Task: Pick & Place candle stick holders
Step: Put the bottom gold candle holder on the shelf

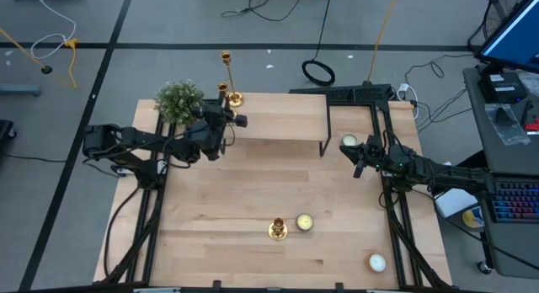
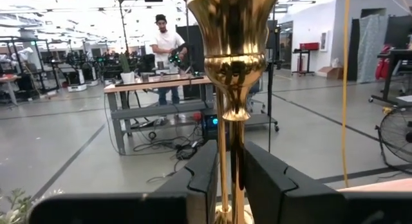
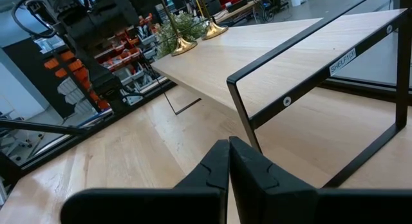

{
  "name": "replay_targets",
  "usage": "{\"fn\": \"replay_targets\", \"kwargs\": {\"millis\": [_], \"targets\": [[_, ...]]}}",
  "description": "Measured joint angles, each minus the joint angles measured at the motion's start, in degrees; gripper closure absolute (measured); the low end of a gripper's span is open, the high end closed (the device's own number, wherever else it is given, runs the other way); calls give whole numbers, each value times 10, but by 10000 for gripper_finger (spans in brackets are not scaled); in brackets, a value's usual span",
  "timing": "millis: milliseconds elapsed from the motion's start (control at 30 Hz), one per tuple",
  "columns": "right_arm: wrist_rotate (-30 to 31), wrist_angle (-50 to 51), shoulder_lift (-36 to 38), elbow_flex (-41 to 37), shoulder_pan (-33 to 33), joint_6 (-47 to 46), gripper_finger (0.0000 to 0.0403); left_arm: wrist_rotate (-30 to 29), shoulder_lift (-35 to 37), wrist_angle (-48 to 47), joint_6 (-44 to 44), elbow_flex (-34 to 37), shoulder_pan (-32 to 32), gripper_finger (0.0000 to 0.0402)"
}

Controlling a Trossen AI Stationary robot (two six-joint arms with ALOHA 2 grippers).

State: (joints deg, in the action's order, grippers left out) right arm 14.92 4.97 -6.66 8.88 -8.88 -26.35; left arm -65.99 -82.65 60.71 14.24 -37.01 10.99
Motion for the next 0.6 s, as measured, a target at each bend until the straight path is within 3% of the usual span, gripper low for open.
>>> {"fn": "replay_targets", "kwargs": {"millis": [333, 600], "targets": [[0, 0, 0, 0, 0, 0, 399, 16, 0, 0, -3, 0, 3, 329], [0, 0, 0, 0, 0, 0, 399, 10, 0, -2, 48, 0, 2, 329]]}}
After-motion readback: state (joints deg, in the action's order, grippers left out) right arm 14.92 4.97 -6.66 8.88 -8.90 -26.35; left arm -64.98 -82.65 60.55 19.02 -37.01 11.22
